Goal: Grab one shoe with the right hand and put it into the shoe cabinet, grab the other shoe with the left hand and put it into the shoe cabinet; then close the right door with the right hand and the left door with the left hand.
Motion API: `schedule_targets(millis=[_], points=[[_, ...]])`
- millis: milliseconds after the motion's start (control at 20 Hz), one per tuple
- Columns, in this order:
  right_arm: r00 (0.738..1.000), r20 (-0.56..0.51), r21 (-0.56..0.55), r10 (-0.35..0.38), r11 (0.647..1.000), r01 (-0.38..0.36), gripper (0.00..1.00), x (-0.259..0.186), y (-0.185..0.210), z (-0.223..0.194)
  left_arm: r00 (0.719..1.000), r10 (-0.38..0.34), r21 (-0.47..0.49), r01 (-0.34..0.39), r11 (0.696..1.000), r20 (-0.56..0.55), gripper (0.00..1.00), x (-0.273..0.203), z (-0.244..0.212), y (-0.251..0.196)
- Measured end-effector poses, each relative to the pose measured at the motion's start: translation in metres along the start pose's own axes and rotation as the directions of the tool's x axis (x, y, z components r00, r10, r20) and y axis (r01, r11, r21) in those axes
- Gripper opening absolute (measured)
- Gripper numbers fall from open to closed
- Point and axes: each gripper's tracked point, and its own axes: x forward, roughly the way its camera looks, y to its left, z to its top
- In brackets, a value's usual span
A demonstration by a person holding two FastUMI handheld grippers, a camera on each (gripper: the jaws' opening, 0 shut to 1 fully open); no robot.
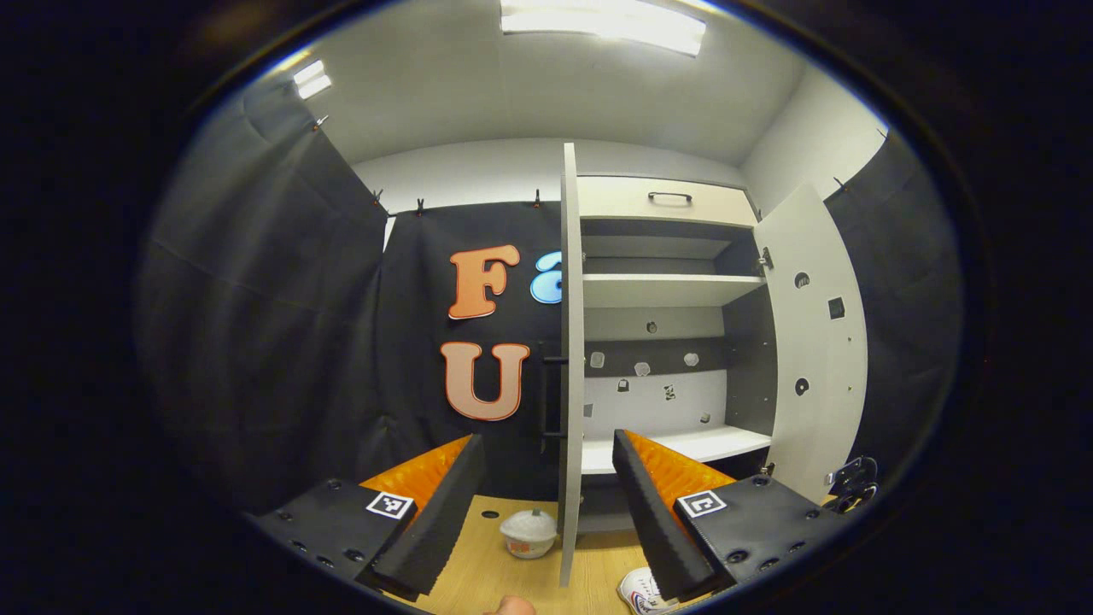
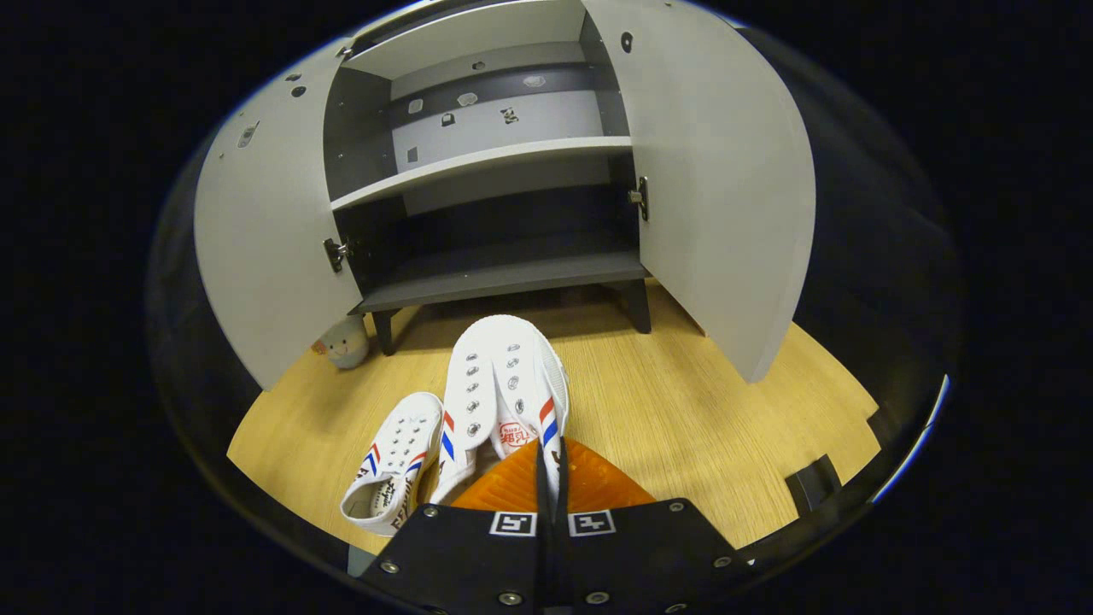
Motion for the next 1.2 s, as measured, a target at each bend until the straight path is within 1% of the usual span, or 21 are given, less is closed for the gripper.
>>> schedule_targets(millis=[200,350,400,600,750,950,1100,1200], points=[[0.999,0.033,-0.009,0.000,1.000,0.000,0.00,-0.006,0.019,0.038,1.000,-0.004,-0.002,0.004,1.000,0.004,0.95,-0.003,0.000,0.005],[0.998,0.070,-0.026,0.001,1.000,0.000,0.00,-0.012,0.035,0.075,1.000,0.000,-0.011,0.000,1.000,0.008,0.97,-0.005,-0.001,0.009],[0.996,0.086,-0.033,0.004,0.999,-0.001,0.00,-0.015,0.040,0.090,1.000,0.001,-0.015,-0.001,1.000,0.007,0.95,-0.007,-0.003,0.009],[0.990,0.136,-0.042,0.025,0.999,-0.020,0.00,-0.022,0.063,0.157,1.000,-0.006,-0.021,0.005,1.000,-0.005,0.96,-0.006,-0.012,0.008],[0.985,0.174,-0.046,0.014,0.999,-0.006,0.00,-0.021,0.068,0.208,1.000,-0.005,-0.022,0.005,1.000,-0.015,0.96,-0.003,-0.019,0.010],[0.977,0.210,-0.035,-0.028,0.999,0.036,0.00,-0.005,0.064,0.270,1.000,0.015,-0.016,-0.016,1.000,-0.016,0.96,0.000,-0.024,0.016],[0.974,0.219,-0.009,-0.054,0.998,0.057,0.00,0.018,0.059,0.311,0.999,0.039,-0.005,-0.039,0.999,-0.014,0.96,0.002,-0.028,0.023],[0.972,0.221,0.004,-0.083,0.996,0.084,0.00,0.037,0.051,0.336,0.998,0.054,-0.004,-0.054,0.999,-0.017,0.97,0.006,-0.031,0.026]])
